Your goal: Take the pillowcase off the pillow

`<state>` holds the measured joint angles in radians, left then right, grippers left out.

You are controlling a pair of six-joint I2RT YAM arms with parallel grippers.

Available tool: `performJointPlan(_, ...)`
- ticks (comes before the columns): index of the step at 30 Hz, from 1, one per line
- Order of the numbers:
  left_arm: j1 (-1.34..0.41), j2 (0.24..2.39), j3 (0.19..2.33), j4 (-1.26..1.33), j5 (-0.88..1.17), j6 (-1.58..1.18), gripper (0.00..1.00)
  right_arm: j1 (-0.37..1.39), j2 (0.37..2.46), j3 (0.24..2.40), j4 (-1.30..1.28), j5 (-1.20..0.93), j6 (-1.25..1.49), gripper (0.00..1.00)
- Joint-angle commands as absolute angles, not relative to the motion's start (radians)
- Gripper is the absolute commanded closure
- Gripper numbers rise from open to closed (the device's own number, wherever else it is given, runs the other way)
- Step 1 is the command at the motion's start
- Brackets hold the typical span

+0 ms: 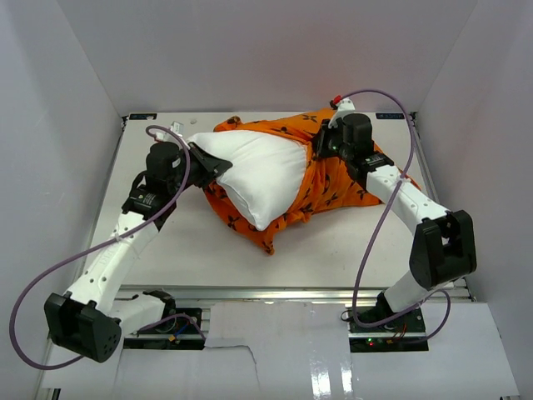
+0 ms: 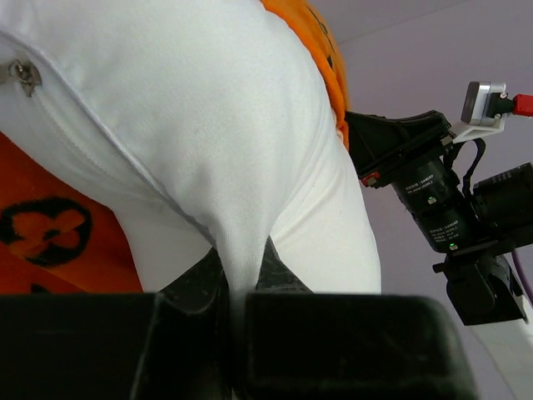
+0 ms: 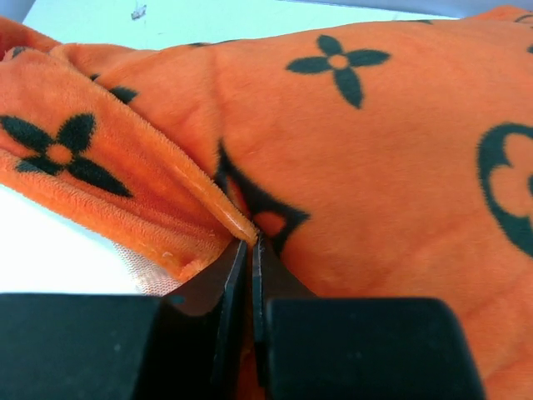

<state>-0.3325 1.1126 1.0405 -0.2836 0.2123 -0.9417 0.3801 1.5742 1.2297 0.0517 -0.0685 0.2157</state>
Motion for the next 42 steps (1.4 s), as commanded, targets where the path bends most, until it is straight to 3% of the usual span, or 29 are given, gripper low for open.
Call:
performJointPlan(1, -0.295, 0.977, 1.124, -0.25, 0.144, -0.907, 1.0, 0.256, 1.623, 1.218, -0.037, 0.1, 0.204, 0.92)
performJointPlan(3, -0.295, 0.985, 1.105, -0.212, 0.149, -0.945, 1.0, 0.259, 1.611, 1.22, -0.023, -0.081, 0.187, 0.92)
performJointPlan(4, -0.295, 1.011, 1.091, -0.192, 0.155, -0.963, 1.0, 0.273, 1.602, 1.216, -0.012, -0.172, 0.152, 0.87)
performJointPlan(8, -0.295, 1.086, 1.043, -0.095, 0.205, -1.045, 1.0, 0.431, 1.424, 1.133, 0.03, -0.195, 0.077, 0.46)
performJointPlan(15, -0.295, 1.12, 1.083, -0.106, 0.135, -1.081, 1.0, 0.619, 1.06, 0.832, 0.161, -0.18, 0.14, 0.31)
performJointPlan(16, -0.295, 1.121, 1.083, -0.107, 0.132, -1.091, 1.0, 0.639, 1.022, 0.793, 0.191, -0.175, 0.147, 0.24)
performJointPlan(21, -0.302, 1.127, 1.062, -0.084, 0.127, -1.149, 1.0, 0.765, 0.887, 0.585, 0.381, -0.163, 0.193, 0.2)
performJointPlan(29, -0.336, 1.109, 1.034, -0.066, 0.118, -1.19, 1.0, 0.902, 0.994, 0.456, 0.59, 0.052, 0.259, 0.28)
performJointPlan(34, -0.341, 1.069, 1.002, -0.055, 0.129, -1.203, 1.0, 0.977, 1.171, 0.481, 0.69, 0.211, 0.267, 0.24)
performJointPlan(37, -0.341, 1.054, 0.982, -0.042, 0.176, -1.215, 1.0, 0.983, 1.267, 0.505, 0.747, 0.353, 0.304, 0.27)
performJointPlan(38, -0.341, 1.039, 0.964, -0.034, 0.204, -1.218, 1.0, 0.983, 1.288, 0.515, 0.749, 0.411, 0.316, 0.35)
performJointPlan(39, -0.339, 1.029, 0.956, -0.026, 0.215, -1.219, 1.0, 0.982, 1.304, 0.523, 0.743, 0.443, 0.325, 0.64)
performJointPlan(40, -0.337, 1.02, 0.954, -0.038, 0.222, -1.22, 1.0, 0.982, 1.327, 0.528, 0.733, 0.486, 0.336, 0.86)
performJointPlan(41, -0.333, 1.006, 0.977, -0.057, 0.232, -1.207, 1.0, 0.973, 1.333, 0.523, 0.721, 0.558, 0.362, 0.92)
performJointPlan(42, -0.321, 1.003, 0.998, -0.081, 0.236, -1.166, 1.0, 0.96, 1.336, 0.512, 0.71, 0.575, 0.373, 0.92)
